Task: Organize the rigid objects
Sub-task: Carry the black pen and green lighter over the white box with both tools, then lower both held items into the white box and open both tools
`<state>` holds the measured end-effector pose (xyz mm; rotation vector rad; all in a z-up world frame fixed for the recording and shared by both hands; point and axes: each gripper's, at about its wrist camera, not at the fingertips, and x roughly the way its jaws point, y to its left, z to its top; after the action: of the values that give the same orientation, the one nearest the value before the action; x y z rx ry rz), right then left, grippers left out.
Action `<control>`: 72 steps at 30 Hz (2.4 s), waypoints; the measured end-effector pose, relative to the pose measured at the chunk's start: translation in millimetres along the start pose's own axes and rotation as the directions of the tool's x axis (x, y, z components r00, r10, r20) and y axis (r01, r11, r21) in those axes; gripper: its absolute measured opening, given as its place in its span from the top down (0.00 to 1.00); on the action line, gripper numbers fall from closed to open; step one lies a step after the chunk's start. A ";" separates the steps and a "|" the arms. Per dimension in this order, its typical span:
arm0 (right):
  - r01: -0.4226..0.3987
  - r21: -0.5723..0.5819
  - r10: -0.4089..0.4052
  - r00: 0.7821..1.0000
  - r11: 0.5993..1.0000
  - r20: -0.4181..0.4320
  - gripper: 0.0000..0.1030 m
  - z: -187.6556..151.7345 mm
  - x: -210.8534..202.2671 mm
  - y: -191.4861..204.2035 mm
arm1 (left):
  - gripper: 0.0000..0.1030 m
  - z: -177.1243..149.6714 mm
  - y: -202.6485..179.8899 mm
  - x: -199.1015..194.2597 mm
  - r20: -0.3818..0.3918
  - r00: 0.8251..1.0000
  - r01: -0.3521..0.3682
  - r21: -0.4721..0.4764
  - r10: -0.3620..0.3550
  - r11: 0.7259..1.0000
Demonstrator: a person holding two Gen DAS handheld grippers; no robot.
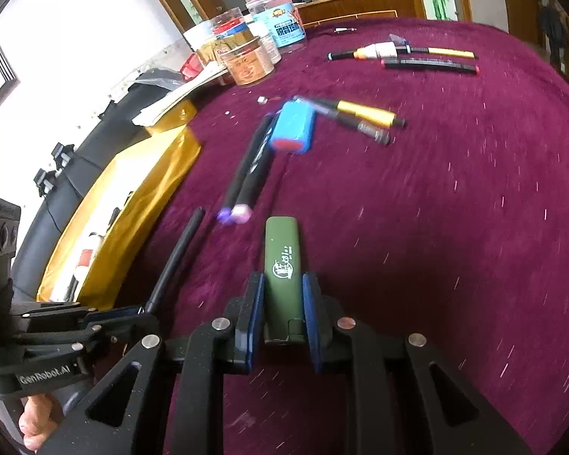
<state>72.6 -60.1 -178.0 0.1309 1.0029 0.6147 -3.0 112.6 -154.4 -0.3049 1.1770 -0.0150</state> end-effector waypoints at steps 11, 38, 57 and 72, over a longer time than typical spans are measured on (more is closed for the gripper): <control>-0.106 0.040 0.104 0.993 0.994 0.050 0.81 -6.6 -23.8 38.1 | 0.91 -12.1 20.8 -54.9 0.093 0.992 0.087 -0.056 -0.082 0.995; -0.273 -0.138 0.265 0.962 0.952 -0.073 0.81 21.1 35.9 161.4 | 0.90 -4.8 151.9 -106.4 0.225 0.974 0.054 -0.282 0.011 0.958; -0.257 -0.210 0.248 0.966 0.943 -0.068 0.80 51.9 84.9 194.1 | 0.90 45.9 205.3 -59.2 0.135 0.981 -0.096 -0.301 0.142 0.949; -0.199 -0.283 0.183 0.980 0.938 -0.081 0.70 46.0 105.6 204.7 | 0.35 47.7 210.3 -48.2 0.135 0.978 -0.116 -0.292 0.161 0.949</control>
<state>64.5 173.5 -154.9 -0.0487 0.9463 0.9415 -9.2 333.3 -145.3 -0.4660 1.0402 0.2987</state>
